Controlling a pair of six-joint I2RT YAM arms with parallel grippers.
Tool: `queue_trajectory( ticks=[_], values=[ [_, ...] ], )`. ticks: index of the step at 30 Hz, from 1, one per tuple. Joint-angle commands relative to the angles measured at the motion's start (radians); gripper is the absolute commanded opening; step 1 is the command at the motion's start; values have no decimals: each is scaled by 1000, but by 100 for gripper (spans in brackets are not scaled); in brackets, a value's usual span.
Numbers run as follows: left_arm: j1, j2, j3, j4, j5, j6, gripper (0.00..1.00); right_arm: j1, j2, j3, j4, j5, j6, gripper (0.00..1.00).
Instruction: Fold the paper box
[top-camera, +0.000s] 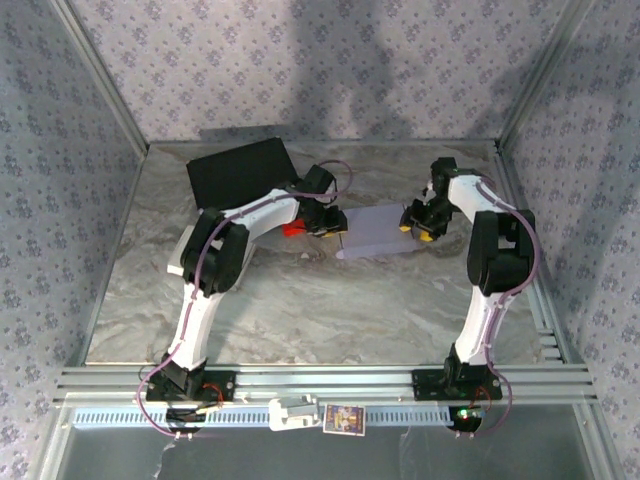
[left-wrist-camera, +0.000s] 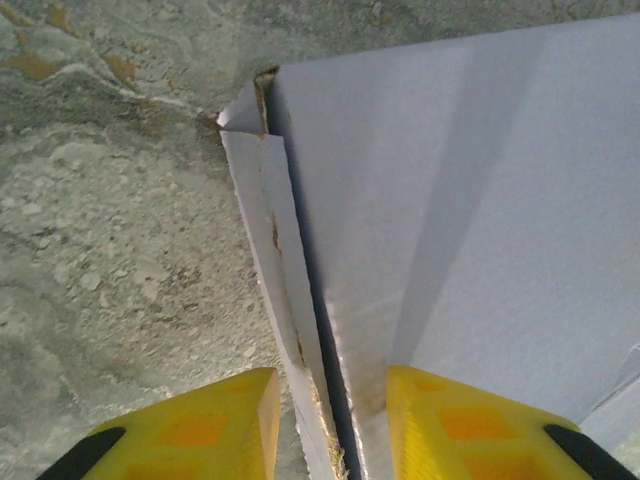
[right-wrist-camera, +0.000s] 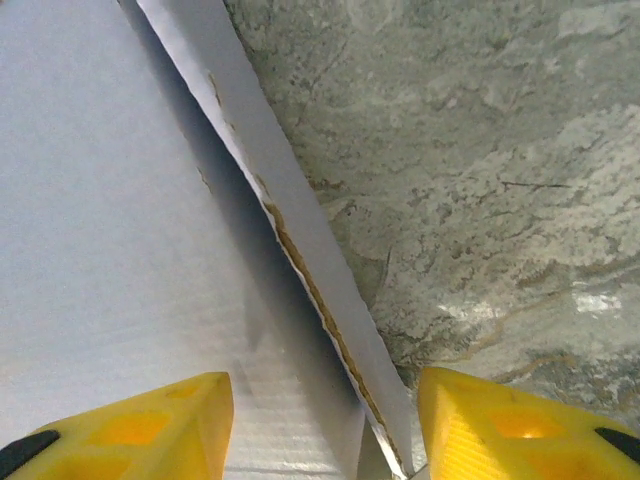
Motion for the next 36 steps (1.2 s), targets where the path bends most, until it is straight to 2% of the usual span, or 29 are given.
queue_trajectory(
  ticks=[1,6,8,12,17,24,28,32,36],
  values=[
    [-7,3,-47,17,-13,12,33,-30,-19,-16,18,-73,-36,54],
    [-8,3,-85,29,-5,19,31,-51,11,11,-37,-77,-52,54],
    [-9,-5,-106,36,-8,23,25,-52,1,9,-47,-49,-60,54],
    [-5,-44,-169,65,-23,27,17,-65,-59,-34,22,-72,-70,62],
    [18,-100,-288,157,10,37,11,-68,-48,-38,93,-283,-135,64],
    [84,-161,-453,340,115,22,10,-62,44,25,42,-398,-202,67],
    [101,-169,-483,363,147,29,9,-44,1,-53,101,-479,-196,71],
    [121,-175,-522,394,155,6,9,-30,-61,-162,141,-407,-180,74],
    [130,-173,-532,389,175,7,9,-48,-86,-289,279,-539,-124,75]
  ],
)
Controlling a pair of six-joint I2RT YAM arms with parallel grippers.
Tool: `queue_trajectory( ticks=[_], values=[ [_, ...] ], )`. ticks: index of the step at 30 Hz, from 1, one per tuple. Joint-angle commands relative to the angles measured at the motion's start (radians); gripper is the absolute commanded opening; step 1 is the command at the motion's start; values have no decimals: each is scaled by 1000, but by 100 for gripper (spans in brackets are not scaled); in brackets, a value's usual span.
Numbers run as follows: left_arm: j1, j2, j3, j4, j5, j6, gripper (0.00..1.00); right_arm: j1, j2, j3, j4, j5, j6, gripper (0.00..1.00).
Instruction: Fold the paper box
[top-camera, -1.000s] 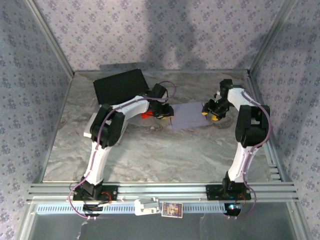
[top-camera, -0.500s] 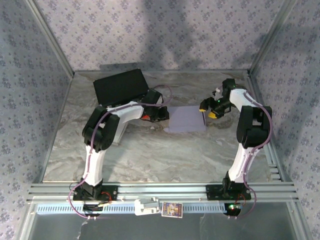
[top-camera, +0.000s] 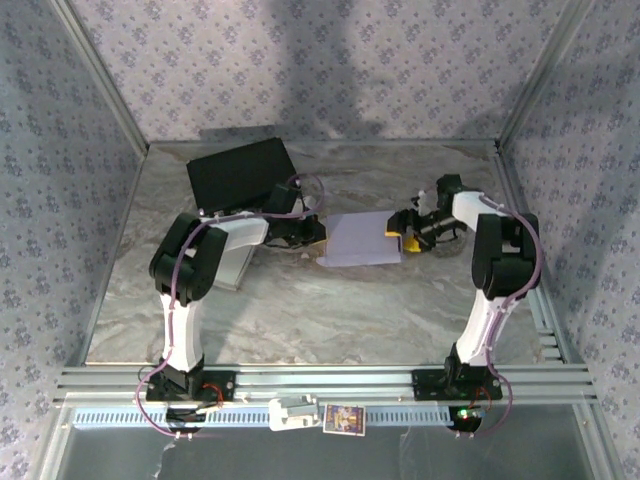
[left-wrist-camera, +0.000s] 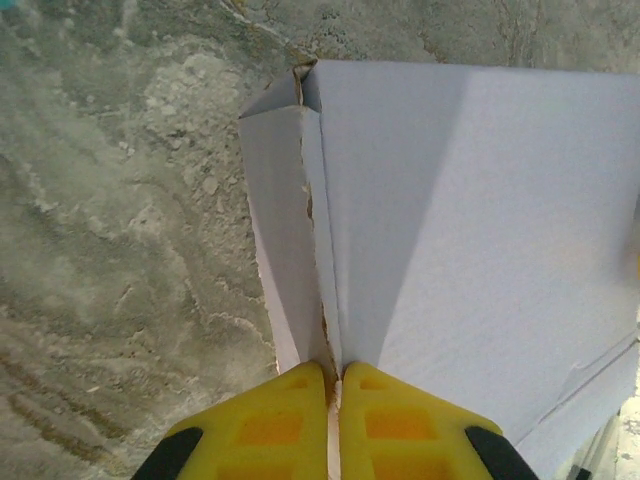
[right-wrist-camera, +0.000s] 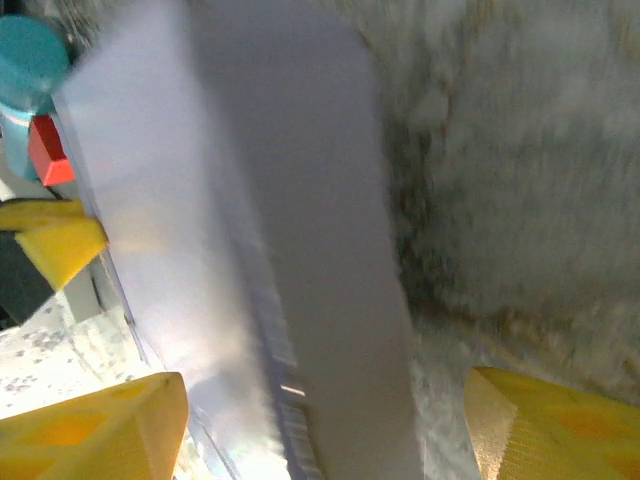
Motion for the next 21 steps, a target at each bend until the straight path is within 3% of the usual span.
queue_trajectory(
  ticks=[1,9,13,18,21],
  values=[
    [15,25,-42,-95,-31,8,9,2,-27,-52,85,-106,20,75],
    [41,29,-84,-35,11,-26,9,60,-32,-114,336,-228,226,70],
    [56,5,-85,-15,28,-44,13,75,-31,-116,454,-262,396,52],
    [74,-95,-86,-48,-10,-52,28,81,-52,-67,399,-254,506,38],
    [76,-234,-83,-125,-110,-13,36,81,-71,-37,334,-258,601,35]
  ],
)
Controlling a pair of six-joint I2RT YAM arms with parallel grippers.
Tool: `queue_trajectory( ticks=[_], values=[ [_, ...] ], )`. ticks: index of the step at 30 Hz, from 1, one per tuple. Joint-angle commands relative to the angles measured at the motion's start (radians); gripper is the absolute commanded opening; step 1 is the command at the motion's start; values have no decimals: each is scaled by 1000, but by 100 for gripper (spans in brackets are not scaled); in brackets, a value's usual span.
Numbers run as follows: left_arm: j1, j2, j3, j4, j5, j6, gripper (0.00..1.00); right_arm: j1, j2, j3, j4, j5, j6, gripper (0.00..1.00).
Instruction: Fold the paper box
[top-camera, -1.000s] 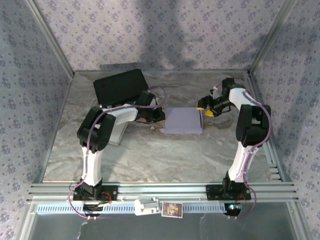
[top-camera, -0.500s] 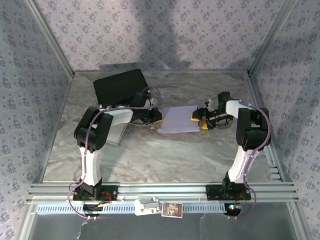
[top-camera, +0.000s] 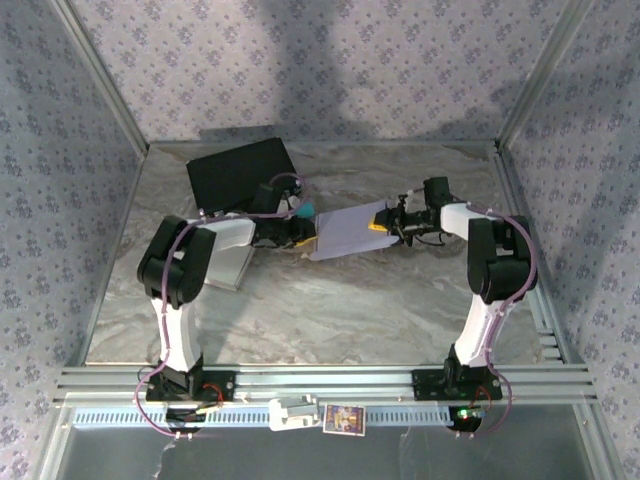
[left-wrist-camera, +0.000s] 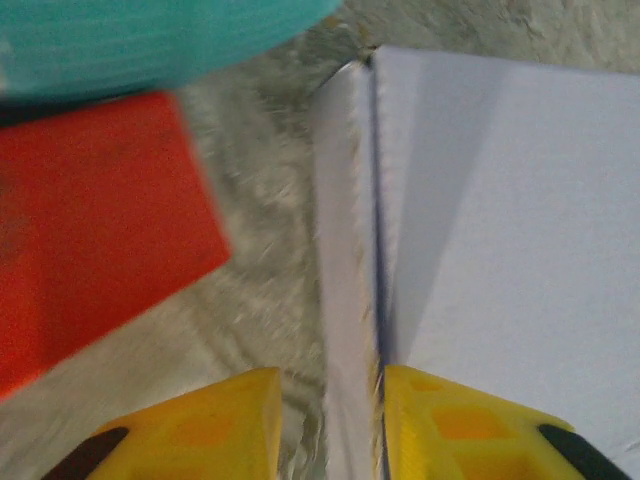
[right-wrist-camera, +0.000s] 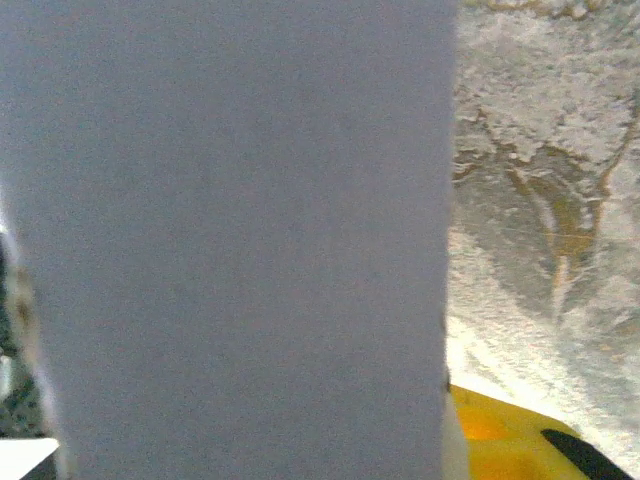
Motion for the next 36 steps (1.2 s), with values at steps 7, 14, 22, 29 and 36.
queue_trajectory(
  ticks=[7,14,22,29,36],
  values=[
    [-109,-476,-19,-186,-242,512,40,-2,-105,129,-326,-12,401,40],
    [-301,-618,-49,-394,-230,964,49,66,-134,79,-499,-94,608,42],
    [-349,-615,-118,-447,-384,1143,57,110,-114,67,-580,-123,609,40],
    [-348,-515,-113,-432,-458,1224,58,99,-85,27,-630,-136,566,37],
    [-343,-476,-104,-333,-518,1163,59,87,-64,8,-645,-122,531,36]
  ],
)
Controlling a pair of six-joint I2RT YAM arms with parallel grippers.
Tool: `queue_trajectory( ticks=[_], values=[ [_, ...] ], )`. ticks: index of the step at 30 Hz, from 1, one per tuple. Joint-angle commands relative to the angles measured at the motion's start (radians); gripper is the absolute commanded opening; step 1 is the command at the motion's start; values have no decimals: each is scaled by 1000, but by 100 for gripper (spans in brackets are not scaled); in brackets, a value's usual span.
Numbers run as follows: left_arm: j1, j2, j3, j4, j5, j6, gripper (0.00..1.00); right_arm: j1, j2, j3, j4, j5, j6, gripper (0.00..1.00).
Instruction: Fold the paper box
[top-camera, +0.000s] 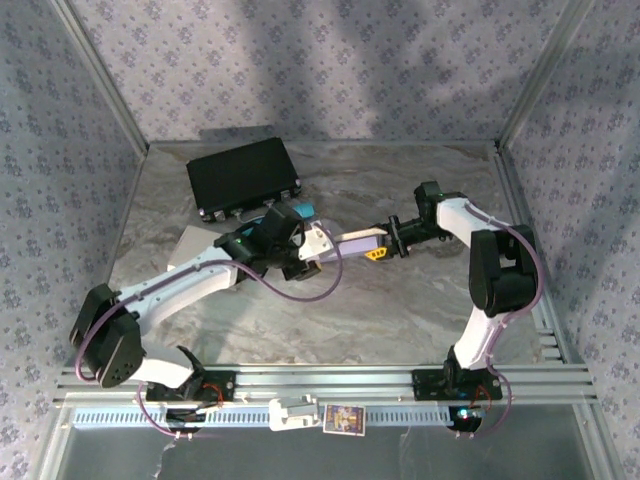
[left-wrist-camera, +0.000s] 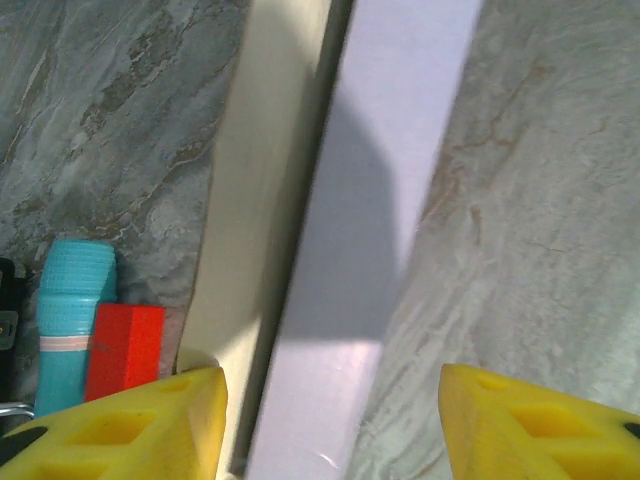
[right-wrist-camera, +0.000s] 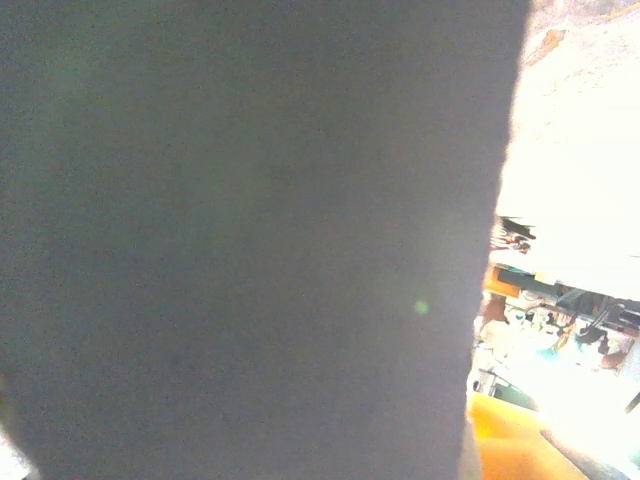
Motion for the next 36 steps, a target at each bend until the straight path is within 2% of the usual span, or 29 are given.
queue_trajectory(
  ticks=[1,8,10,11,12,15,22,29,36],
  values=[
    [9,11,-4,7,-53,-34,59,2,29,-30,-115,31,-38,35],
    [6,-209,-64,-90,-10,-28,59,-49,38,-1,-130,48,-64,35],
    [10,-239,-106,-63,-19,-22,75,-46,47,10,-135,48,-70,35],
    [15,-238,-121,-48,-11,-16,80,-46,52,11,-139,50,-76,34],
    [18,-226,-121,-39,7,-9,83,-45,54,11,-141,50,-79,35],
    [34,-125,-43,-79,81,4,83,-39,56,11,-133,52,-70,34],
    [32,78,66,-33,24,34,84,-22,58,11,-119,46,-57,35],
    [19,194,138,-32,-7,67,76,-13,79,10,-102,29,-58,36],
    [13,208,169,-145,35,83,58,6,130,11,-69,36,-41,41]
  ],
)
